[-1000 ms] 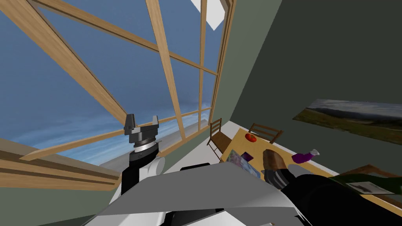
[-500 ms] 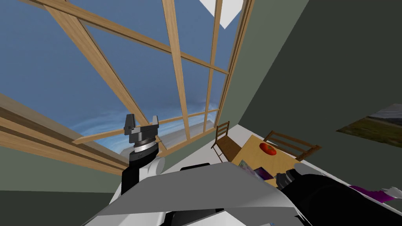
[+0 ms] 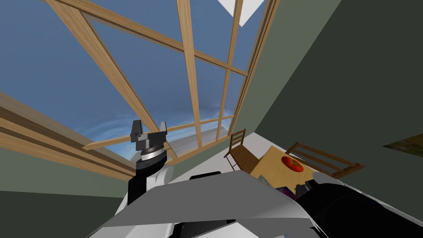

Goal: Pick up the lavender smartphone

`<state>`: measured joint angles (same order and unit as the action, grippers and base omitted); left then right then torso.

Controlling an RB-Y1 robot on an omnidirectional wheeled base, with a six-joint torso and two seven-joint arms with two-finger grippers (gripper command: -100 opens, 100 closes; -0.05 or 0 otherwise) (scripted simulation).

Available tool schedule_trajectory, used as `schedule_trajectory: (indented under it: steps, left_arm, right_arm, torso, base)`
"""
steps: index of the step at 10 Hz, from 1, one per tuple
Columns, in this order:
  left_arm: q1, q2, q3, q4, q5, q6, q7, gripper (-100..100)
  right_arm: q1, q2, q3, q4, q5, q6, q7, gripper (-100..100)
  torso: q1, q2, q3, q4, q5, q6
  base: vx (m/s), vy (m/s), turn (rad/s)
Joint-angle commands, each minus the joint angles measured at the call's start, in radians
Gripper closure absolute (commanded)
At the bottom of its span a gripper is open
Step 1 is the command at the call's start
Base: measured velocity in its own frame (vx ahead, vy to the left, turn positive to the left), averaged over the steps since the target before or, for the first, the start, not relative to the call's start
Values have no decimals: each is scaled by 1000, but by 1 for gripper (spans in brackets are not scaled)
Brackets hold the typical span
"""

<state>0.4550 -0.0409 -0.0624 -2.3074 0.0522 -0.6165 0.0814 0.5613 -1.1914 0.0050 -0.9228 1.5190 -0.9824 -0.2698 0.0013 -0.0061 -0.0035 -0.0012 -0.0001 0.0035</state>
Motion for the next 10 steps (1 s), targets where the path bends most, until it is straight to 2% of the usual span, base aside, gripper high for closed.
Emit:
schedule_trajectory:
  steps: [1, 3, 4, 7, 8, 10]
  left_arm:
    - [0, 0, 0, 0, 0, 0, 0, 0]
    - [0, 0, 0, 0, 0, 0, 0, 0]
    - [0, 0, 0, 0, 0, 0, 0, 0]
    - [0, 0, 0, 0, 0, 0, 0, 0]
    - [0, 0, 0, 0, 0, 0, 0, 0]
    - [0, 0, 0, 0, 0, 0, 0, 0]
  right_arm:
    - [22, -5, 33, -4, -50, 37, 10, -100]
    - [45, -11, 81, -4, -108, 82, 23, -100]
    - [45, -11, 81, -4, -119, 82, 23, -100]
    - [80, -20, 152, -3, -212, 150, 44, -100]
    - [80, -20, 152, -3, -221, 150, 44, -100]
    - [104, -26, 200, -3, -286, 196, 58, -100]
  torso:
    - [0, 0, 0, 0, 0, 0]
    - [-1, 1, 1, 0, 0, 0]
    - [-1, 2, 1, 0, 0, 0]
    - [-1, 1, 1, 0, 0, 0]
    - [-1, 1, 1, 0, 0, 0]
    - [-1, 1, 1, 0, 0, 0]
  base:
    - [-13, -11, 137]
    - [-19, -18, 121]
    - [-14, -16, 27]
    - [-10, -11, 103]
    - [-12, -14, 33]
    - [-14, -11, 90]
